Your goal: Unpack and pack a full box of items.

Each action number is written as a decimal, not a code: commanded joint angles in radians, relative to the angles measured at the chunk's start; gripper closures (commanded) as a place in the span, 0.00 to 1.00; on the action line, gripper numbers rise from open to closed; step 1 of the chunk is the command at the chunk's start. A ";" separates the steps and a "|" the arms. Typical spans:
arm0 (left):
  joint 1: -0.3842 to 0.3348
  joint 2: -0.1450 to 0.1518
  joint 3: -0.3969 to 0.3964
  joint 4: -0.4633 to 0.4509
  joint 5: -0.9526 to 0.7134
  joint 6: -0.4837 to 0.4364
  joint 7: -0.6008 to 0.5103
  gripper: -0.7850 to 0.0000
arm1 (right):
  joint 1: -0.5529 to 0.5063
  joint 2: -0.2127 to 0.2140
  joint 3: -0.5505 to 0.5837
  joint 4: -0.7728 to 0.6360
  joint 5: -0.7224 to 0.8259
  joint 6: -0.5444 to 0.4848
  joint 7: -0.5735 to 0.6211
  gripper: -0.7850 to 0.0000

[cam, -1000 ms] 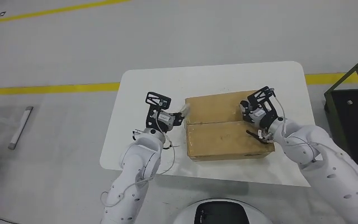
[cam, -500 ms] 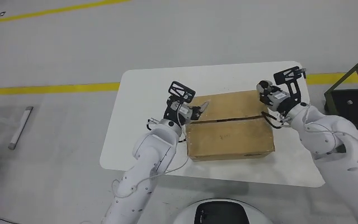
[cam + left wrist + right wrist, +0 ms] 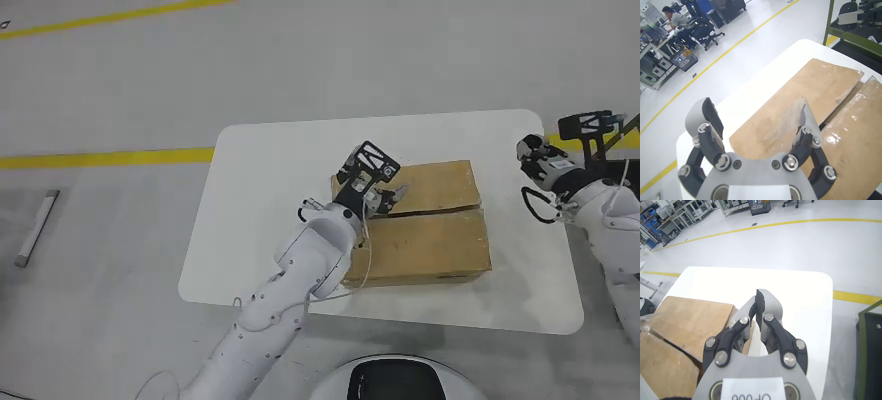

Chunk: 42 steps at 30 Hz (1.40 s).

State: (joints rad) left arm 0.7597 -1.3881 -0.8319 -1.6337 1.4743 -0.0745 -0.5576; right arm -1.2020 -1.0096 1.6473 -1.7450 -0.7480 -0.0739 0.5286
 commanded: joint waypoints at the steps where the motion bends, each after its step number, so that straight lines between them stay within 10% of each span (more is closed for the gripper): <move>1: -0.020 -0.012 0.029 0.031 -0.002 0.004 0.000 0.00 | -0.025 0.002 0.034 0.002 0.007 -0.004 -0.002 1.00; 25: -0.173 -0.158 0.226 0.234 -0.010 0.069 0.013 0.00 | -0.129 0.015 0.199 0.054 0.111 -0.086 -0.008 1.00; 33: -0.117 -0.144 0.101 0.131 -0.012 0.100 -0.078 0.00 | -0.109 0.015 0.228 0.053 0.405 -0.133 0.111 1.00; 42: 0.147 -0.065 -0.183 -0.205 0.100 0.015 -0.246 0.00 | -0.092 0.015 0.135 -0.058 0.452 -0.229 0.153 1.00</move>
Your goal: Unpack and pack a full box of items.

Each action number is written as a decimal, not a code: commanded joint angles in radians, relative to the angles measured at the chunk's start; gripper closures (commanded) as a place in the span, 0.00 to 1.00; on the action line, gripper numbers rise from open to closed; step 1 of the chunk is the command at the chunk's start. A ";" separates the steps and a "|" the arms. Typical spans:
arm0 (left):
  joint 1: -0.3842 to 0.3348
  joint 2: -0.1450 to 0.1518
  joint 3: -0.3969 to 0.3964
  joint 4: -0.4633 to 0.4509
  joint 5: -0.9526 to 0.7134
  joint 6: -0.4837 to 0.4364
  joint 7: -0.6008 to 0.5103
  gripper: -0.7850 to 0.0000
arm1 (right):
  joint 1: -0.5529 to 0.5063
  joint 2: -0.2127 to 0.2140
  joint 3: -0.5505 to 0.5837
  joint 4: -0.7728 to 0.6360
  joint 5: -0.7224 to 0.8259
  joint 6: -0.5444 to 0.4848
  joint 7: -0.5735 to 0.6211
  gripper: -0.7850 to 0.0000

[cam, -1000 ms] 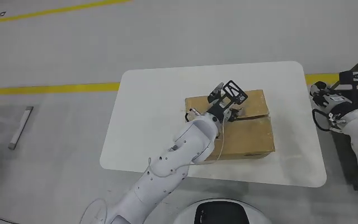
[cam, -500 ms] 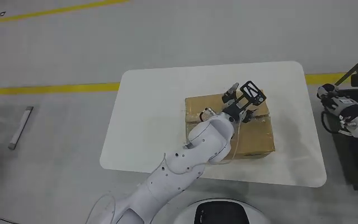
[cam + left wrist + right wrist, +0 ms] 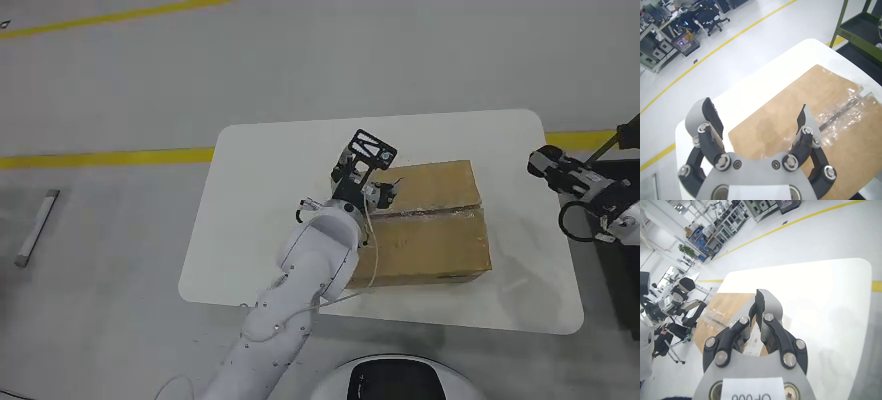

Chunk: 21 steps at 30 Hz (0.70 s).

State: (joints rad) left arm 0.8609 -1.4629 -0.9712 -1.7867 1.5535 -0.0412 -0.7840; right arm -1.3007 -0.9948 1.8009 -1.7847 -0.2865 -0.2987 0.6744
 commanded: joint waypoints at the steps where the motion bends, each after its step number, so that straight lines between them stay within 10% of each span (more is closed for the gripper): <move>1: 0.078 0.018 -0.074 -0.086 0.035 -0.034 -0.032 0.00 | 0.012 0.000 -0.038 -0.035 -0.018 -0.010 0.012 1.00; 12: 0.396 0.070 -0.372 -0.364 0.115 -0.126 -0.074 0.00 | 0.052 -0.009 -0.265 -0.176 -0.116 0.009 0.041 1.00; 21: 0.467 0.080 -0.438 -0.410 0.112 -0.141 -0.018 0.00 | 0.077 -0.014 -0.325 -0.180 -0.134 0.039 0.038 1.00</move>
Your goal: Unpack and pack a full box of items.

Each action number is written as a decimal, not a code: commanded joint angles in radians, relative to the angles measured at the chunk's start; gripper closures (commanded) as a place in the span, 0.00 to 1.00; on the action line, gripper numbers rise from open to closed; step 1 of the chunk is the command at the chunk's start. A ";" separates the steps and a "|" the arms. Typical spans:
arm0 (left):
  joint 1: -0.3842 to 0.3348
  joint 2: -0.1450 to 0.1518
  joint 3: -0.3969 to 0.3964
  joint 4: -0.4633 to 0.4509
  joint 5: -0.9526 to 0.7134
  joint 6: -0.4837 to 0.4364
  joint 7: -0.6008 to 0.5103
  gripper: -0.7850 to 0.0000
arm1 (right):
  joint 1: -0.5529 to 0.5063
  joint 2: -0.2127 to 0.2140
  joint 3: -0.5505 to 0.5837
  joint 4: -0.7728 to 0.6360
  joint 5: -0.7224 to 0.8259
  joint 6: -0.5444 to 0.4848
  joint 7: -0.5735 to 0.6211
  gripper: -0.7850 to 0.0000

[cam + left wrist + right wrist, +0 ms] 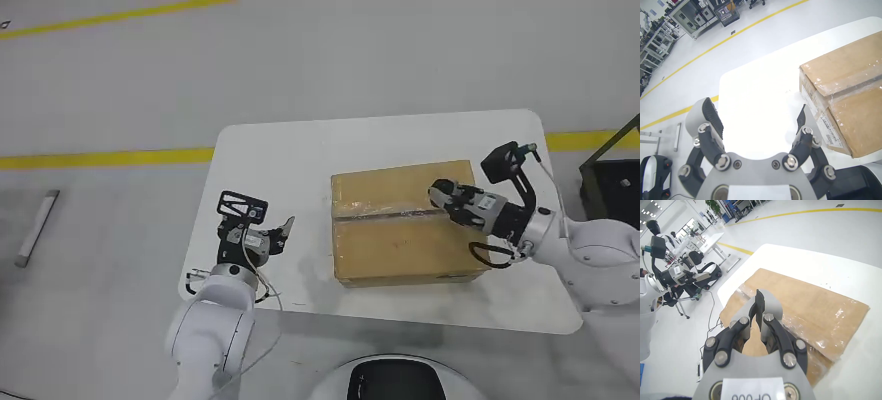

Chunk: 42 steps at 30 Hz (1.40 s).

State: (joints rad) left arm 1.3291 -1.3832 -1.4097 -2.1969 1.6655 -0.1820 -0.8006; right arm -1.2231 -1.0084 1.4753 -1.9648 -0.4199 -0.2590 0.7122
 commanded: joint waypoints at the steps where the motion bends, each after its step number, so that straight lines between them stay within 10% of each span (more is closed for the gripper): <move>1: -0.001 0.000 0.001 0.000 0.000 0.000 -0.001 0.00 | 0.000 0.000 0.000 0.000 0.000 0.000 0.000 1.00; 9: -0.001 0.000 0.001 0.000 0.000 0.000 -0.001 0.00 | -0.006 0.001 -0.024 -0.014 -0.100 -0.040 -0.037 1.00; 25: -0.001 0.000 0.001 0.000 0.000 0.000 -0.001 0.00 | 0.352 -0.111 -0.585 0.237 -0.476 0.015 -0.275 1.00; 42: -0.001 0.000 0.001 0.000 0.000 0.000 -0.001 0.00 | 0.262 -0.123 -0.550 0.272 -0.481 0.066 -0.308 1.00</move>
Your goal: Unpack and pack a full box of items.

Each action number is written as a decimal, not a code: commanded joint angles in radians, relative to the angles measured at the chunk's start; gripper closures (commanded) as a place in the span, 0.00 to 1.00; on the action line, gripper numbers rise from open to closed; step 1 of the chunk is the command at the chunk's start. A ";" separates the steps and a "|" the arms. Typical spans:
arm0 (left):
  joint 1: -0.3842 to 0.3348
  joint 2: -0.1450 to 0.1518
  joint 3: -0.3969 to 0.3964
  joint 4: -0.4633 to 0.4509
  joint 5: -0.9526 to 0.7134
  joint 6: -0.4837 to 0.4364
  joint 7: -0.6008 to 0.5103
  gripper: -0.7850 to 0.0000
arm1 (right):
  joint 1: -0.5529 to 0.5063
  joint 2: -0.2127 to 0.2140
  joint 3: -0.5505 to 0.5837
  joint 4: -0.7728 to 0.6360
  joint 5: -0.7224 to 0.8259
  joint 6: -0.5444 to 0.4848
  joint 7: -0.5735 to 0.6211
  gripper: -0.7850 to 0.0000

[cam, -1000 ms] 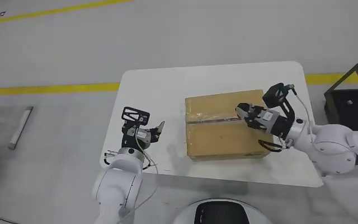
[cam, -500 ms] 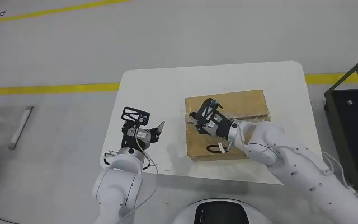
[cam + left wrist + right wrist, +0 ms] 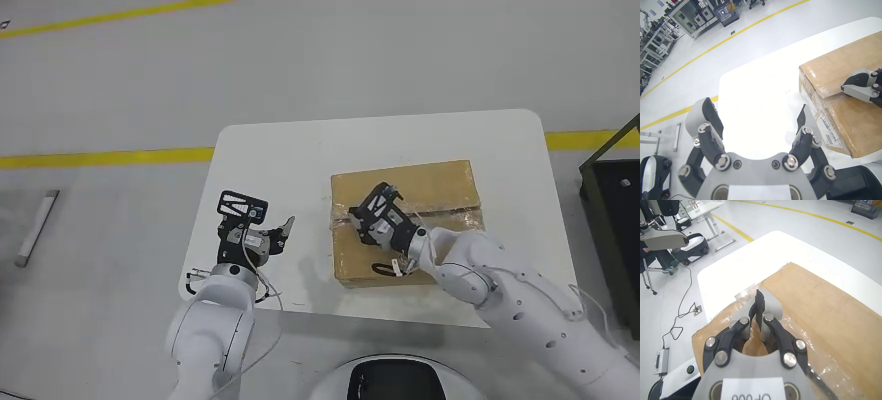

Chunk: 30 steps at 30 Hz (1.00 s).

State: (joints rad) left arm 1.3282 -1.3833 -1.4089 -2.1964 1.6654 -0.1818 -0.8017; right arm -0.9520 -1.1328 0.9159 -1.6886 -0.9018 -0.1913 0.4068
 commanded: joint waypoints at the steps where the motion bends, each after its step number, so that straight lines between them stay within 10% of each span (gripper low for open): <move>1: 0.000 0.000 0.000 0.000 0.000 0.000 0.000 0.00 | -0.017 0.002 0.018 -0.012 0.002 -0.004 -0.007 1.00; 30: 0.000 0.000 0.000 0.000 0.000 0.000 0.000 0.00 | -0.301 0.047 0.327 -0.188 0.001 0.024 -0.019 1.00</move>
State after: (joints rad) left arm 1.3282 -1.3833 -1.4089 -2.1964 1.6654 -0.1818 -0.8017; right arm -1.2470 -1.0862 1.2329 -1.8688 -0.8998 -0.1707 0.3921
